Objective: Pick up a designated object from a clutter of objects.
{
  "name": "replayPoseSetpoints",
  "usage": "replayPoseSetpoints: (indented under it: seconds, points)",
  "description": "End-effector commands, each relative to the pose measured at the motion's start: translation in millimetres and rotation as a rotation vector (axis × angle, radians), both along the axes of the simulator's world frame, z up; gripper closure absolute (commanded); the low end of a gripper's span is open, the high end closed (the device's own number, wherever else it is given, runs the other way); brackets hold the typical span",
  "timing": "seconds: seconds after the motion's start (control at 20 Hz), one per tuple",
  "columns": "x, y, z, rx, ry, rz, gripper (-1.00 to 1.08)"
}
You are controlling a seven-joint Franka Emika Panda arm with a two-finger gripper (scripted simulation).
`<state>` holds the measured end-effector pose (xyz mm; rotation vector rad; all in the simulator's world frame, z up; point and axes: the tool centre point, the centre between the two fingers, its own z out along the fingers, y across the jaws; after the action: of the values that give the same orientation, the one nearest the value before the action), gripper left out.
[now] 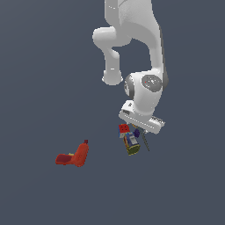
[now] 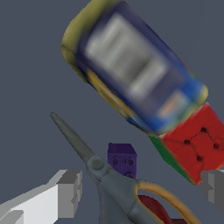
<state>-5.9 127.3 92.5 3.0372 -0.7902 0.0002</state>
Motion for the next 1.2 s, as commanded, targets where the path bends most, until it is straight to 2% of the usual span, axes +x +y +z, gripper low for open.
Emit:
replayPoseSetpoints:
  seconds: [0.0,0.65,1.15]
  points:
    - [-3,6,-9,0.001,-0.001,-0.02,-0.92]
    - [-8,14,-24,0.003,0.0,-0.041,-0.92]
    - [-9,14,-64,0.003,-0.001,-0.043,-0.92]
